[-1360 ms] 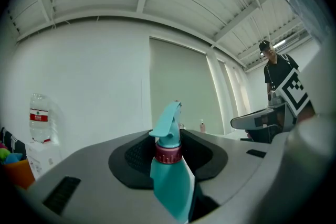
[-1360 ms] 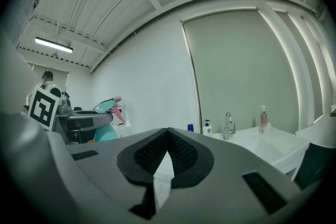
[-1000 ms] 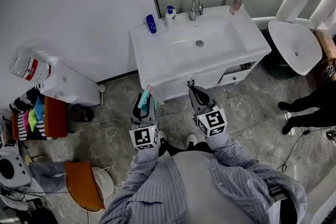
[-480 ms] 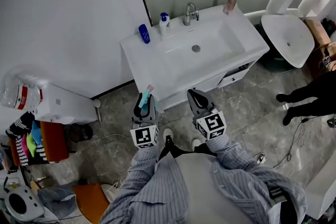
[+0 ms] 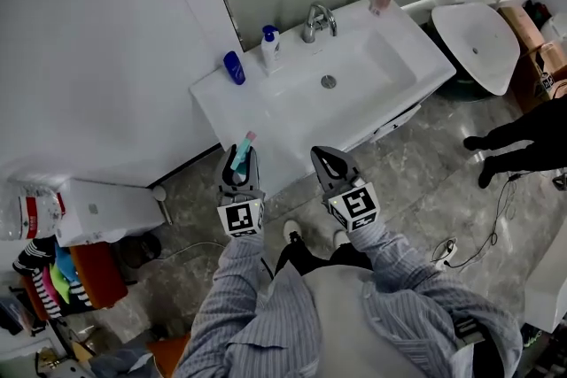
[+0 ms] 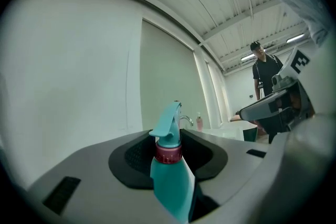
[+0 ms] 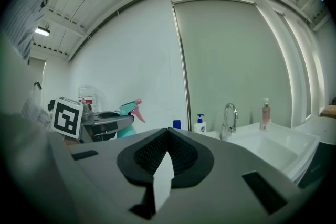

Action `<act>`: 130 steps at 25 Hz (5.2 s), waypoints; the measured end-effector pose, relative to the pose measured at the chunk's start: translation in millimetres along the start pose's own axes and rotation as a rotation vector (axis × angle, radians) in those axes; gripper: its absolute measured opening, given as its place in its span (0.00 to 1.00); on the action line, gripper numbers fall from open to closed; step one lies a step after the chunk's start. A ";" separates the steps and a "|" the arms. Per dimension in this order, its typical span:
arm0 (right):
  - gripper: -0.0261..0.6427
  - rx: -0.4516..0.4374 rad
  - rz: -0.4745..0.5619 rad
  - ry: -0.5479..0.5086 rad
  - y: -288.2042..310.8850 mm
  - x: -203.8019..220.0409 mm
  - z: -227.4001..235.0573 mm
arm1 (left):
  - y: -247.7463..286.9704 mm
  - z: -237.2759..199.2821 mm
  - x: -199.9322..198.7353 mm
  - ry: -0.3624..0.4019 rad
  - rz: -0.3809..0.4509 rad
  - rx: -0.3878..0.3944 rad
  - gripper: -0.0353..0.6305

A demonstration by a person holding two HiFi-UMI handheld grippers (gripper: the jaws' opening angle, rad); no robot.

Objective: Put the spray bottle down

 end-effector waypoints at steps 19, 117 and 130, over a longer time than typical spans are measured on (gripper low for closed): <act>0.06 0.137 -0.060 0.016 87.7 32.0 14.9 | 110.6 -72.5 104.0 -0.052 -0.024 0.046 0.26; 0.06 -0.062 0.073 -0.023 -20.7 -23.1 8.5 | -75.2 20.5 -39.3 -0.019 0.005 -0.256 0.06; 0.06 -0.050 0.091 -0.023 -21.9 -27.1 10.3 | -71.6 24.3 -41.2 -0.017 0.010 -0.235 0.05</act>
Point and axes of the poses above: the fingertips, and each gripper's own axes: y forward along the fingers, z to its right, x out of its underside, the point moved 10 cm from there along -y, backward along the fingers
